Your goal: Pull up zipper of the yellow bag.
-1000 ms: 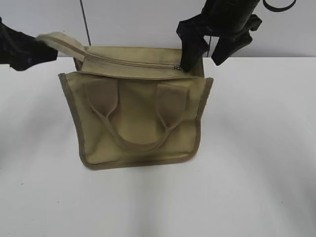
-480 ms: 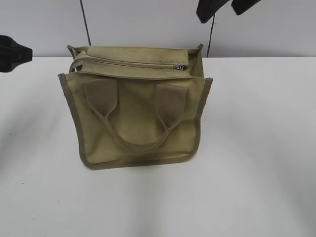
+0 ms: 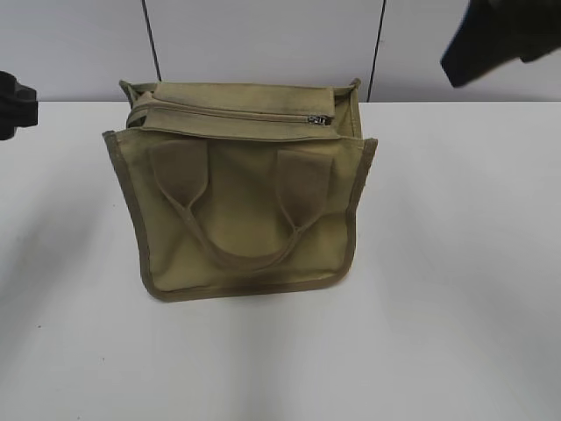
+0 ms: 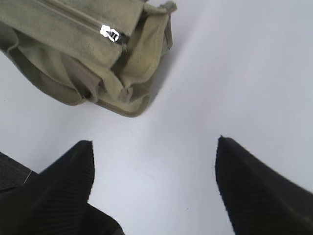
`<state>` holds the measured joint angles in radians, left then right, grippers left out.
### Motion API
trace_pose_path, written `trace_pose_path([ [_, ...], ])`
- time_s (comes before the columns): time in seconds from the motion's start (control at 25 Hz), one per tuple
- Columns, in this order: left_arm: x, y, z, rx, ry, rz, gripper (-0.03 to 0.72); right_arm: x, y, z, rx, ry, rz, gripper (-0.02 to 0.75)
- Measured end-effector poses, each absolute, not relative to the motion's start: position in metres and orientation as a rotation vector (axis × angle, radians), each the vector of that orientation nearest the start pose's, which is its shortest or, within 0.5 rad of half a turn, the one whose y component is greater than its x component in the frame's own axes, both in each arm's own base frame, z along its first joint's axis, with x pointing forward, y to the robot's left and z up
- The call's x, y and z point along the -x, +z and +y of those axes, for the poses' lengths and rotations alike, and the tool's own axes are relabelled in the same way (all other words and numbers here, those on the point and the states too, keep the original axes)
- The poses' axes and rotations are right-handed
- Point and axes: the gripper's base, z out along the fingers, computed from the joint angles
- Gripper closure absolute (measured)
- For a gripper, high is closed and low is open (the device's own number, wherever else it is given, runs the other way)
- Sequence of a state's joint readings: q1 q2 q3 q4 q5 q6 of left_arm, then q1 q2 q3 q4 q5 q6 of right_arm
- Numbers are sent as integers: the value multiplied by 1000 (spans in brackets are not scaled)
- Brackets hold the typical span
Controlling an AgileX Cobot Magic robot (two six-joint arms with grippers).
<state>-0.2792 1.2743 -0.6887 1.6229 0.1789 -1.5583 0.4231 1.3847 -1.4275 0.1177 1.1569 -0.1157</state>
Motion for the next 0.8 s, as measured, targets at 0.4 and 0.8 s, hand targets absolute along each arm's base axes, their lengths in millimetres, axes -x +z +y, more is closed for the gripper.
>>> trace_pose_path([
  [0.4, -225, 238, -75, -330, 116, 2432, 228, -159, 344, 82, 660, 264, 2480, 150],
  [0.8, -149, 317, -73, -564, -190, 2475, 113, -84, 318, 48, 667, 269, 2446, 99],
])
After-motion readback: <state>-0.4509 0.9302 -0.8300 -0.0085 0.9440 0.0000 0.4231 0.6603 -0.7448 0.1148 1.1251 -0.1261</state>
